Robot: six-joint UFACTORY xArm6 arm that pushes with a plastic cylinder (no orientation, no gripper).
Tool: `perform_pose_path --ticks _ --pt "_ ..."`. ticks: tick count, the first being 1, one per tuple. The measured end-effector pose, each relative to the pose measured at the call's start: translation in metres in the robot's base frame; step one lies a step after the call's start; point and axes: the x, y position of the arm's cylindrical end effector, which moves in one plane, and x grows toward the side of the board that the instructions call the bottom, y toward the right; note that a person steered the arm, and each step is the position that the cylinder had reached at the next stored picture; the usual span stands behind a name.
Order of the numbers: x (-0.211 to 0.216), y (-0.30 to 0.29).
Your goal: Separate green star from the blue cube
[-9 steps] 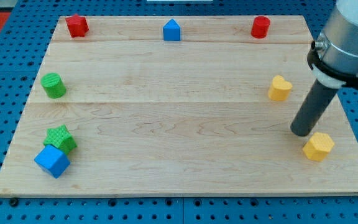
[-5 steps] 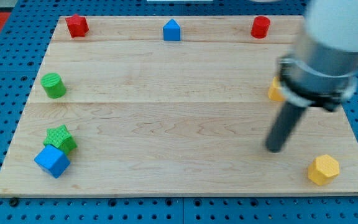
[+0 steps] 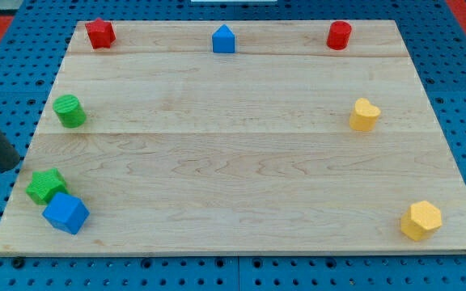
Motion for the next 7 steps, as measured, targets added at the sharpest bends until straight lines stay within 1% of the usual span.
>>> perform_pose_path --ticks 1,2,3,4,5,6,7 --pt "0.016 0.011" --pt "0.019 0.033" --pt "0.019 0.034" --pt "0.017 0.066" --pt "0.013 0.127" --pt "0.000 0.079" --pt "0.042 0.054"
